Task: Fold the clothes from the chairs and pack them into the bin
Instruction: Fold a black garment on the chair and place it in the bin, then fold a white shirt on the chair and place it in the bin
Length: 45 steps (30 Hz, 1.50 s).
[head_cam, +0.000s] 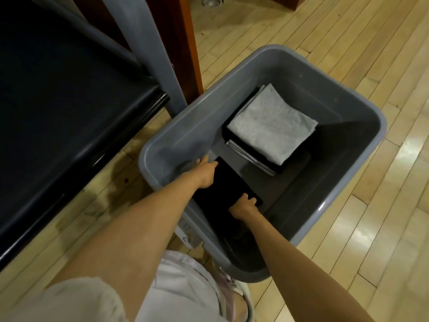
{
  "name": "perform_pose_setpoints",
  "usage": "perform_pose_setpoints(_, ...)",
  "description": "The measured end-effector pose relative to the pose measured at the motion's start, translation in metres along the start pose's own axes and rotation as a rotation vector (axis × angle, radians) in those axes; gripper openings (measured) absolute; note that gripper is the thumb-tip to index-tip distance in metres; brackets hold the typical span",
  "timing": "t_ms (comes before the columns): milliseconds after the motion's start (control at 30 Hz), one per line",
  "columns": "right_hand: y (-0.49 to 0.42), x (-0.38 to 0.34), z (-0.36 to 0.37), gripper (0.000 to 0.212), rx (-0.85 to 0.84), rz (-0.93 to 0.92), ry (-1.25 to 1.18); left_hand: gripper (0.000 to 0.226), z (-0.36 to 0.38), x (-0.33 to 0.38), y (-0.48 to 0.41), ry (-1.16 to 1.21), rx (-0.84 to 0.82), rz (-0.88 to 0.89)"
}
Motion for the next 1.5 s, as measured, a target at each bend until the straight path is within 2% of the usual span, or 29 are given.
perform_pose_setpoints(67, 0.006, -0.001, -0.003, 0.066, 0.029, -0.011, 0.017, 0.060, -0.006, 0.002, 0.009, 0.012, 0.008, 0.002)
perform_pose_setpoints(167, 0.022, -0.013, -0.014, 0.060, 0.138, -0.128, 0.124, 0.054, -0.018, 0.008, 0.032, 0.000, 0.013, -0.002)
perform_pose_setpoints(400, 0.099, -0.076, -0.047, 0.044, 0.369, -0.468, 0.588, 0.038, -0.058, -0.012, 0.121, -0.170, 0.201, -0.058)
perform_pose_setpoints(567, 0.181, -0.143, -0.060, 0.042, 0.614, -0.727, 0.722, 0.036, -0.100, -0.051, 0.217, -0.151, 0.504, -0.142)
perform_pose_setpoints(700, 0.256, -0.205, -0.039, 0.037, 0.751, -1.087, 0.704, 0.040, -0.107, -0.119, 0.308, -0.077, 0.749, -0.314)
perform_pose_setpoints(867, 0.337, -0.278, 0.035, 0.040, 0.648, -1.513, 0.714, 0.041, -0.076, -0.224, 0.399, 0.057, 0.888, -0.603)
perform_pose_setpoints(1000, 0.369, -0.332, 0.110, 0.044, 0.510, -1.684, 0.844, 0.037, -0.039, -0.303, 0.452, 0.267, 0.973, -0.759)
perform_pose_setpoints(1100, 0.381, -0.371, 0.162, 0.046, 0.404, -1.746, 0.920, 0.036, -0.010, -0.361, 0.483, 0.451, 1.023, -0.865)
perform_pose_setpoints(1300, 0.385, -0.438, 0.261, 0.049, 0.181, -1.756, 1.090, 0.047, 0.054, -0.459, 0.506, 0.745, 1.042, -1.029)
perform_pose_setpoints(1367, 0.379, -0.457, 0.288, 0.050, 0.146, -1.751, 1.108, 0.048, 0.071, -0.483, 0.503, 0.809, 1.014, -1.059)
perform_pose_setpoints(1500, 0.365, -0.491, 0.333, 0.049, 0.127, -1.722, 1.018, 0.032, 0.103, -0.504, 0.493, 0.877, 0.863, -1.093)
Point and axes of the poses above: each hand's wrist, its own y-axis away from the middle knuckle, its own z-axis out of the palm, x = y × z, the point moved 4 cm from there along -y, towards the middle knuckle, and after that the axes turned 6 degrees about -z, right-handed, at the moved point
